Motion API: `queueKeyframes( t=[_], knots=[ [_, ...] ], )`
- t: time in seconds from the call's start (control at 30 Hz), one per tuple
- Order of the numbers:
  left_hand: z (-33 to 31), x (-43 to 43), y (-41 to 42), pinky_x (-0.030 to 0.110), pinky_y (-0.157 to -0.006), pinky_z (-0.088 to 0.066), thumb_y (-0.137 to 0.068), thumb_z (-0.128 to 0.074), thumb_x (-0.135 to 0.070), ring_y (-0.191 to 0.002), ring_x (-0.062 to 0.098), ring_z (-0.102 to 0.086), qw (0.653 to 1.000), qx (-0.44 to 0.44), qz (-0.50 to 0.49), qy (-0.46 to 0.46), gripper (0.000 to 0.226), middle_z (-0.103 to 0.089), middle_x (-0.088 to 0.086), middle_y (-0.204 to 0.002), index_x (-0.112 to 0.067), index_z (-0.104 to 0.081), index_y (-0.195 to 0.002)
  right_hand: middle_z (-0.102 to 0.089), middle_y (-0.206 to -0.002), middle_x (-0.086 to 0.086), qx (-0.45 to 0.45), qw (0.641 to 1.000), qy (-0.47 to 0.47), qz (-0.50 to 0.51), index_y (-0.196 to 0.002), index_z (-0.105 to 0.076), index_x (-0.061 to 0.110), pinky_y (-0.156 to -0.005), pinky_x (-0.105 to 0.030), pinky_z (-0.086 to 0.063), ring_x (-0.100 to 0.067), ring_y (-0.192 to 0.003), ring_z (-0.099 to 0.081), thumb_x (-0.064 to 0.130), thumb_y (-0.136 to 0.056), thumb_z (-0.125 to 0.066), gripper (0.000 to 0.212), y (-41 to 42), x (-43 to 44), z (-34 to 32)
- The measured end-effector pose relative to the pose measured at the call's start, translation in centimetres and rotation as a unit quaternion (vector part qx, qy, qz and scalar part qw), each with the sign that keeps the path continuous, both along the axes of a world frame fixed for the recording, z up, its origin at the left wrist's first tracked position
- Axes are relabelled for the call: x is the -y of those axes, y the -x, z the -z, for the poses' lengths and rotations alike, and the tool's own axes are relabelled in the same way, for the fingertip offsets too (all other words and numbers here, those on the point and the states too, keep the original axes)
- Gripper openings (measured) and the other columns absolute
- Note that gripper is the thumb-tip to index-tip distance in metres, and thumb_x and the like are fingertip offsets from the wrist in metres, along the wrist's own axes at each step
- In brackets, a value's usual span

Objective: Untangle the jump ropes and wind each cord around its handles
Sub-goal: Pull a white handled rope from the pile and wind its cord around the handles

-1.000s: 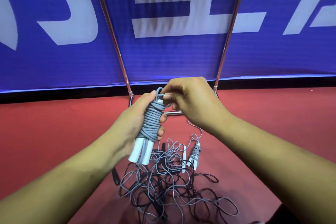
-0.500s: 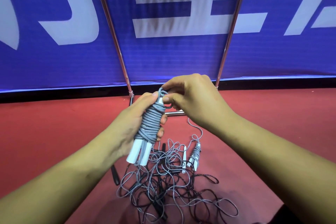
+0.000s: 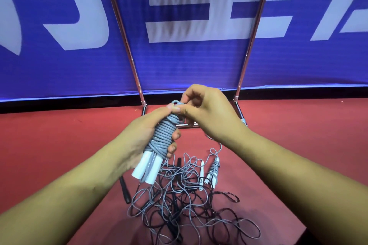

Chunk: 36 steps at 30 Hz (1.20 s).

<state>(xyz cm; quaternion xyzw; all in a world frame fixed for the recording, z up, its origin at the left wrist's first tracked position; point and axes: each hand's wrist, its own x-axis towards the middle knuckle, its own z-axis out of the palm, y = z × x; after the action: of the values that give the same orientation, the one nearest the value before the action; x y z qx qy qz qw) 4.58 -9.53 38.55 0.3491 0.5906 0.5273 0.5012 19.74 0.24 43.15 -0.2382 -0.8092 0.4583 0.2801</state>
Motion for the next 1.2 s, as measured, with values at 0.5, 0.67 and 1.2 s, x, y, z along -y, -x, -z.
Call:
queueKeyframes(
  t=[0.5,0.67,1.2],
  knots=[
    [-3.6,0.0,-1.2,0.028,-0.048,-0.052,-0.080,-0.064,-0.040,-0.051,0.029,-0.062,0.999,-0.029,0.014,-0.028,0.033,-0.062,0.017,-0.068,-0.013,-0.053,-0.095,-0.058,-0.059,-0.004,-0.067,0.996,0.046,0.038,-0.082,-0.062,0.009,-0.054,-0.024,-0.043,-0.013,-0.051,-0.051,0.001,-0.094,-0.054,0.017,0.6,-1.3,-1.8],
    [-5.7,-0.6,-1.3,0.028,-0.050,-0.051,-0.084,-0.059,-0.045,-0.053,0.028,-0.062,0.998,-0.010,0.007,-0.062,0.033,-0.063,0.014,-0.071,-0.015,-0.054,-0.096,-0.058,-0.064,-0.007,-0.168,0.978,0.118,0.028,-0.083,-0.059,0.007,-0.054,-0.029,-0.048,-0.018,-0.053,-0.054,0.000,-0.097,-0.052,0.017,0.9,-2.0,-4.0],
    [-21.2,-10.5,9.3,0.023,-0.080,-0.052,-0.072,-0.084,-0.019,-0.087,0.008,-0.069,0.936,-0.178,-0.176,-0.247,0.035,-0.075,0.000,-0.093,-0.019,-0.063,-0.100,-0.058,-0.072,-0.016,-0.243,0.966,0.067,-0.062,-0.085,-0.060,0.000,-0.054,-0.025,-0.056,-0.014,-0.049,-0.058,-0.002,-0.094,-0.056,0.010,11.9,-9.5,-24.7]
  ],
)
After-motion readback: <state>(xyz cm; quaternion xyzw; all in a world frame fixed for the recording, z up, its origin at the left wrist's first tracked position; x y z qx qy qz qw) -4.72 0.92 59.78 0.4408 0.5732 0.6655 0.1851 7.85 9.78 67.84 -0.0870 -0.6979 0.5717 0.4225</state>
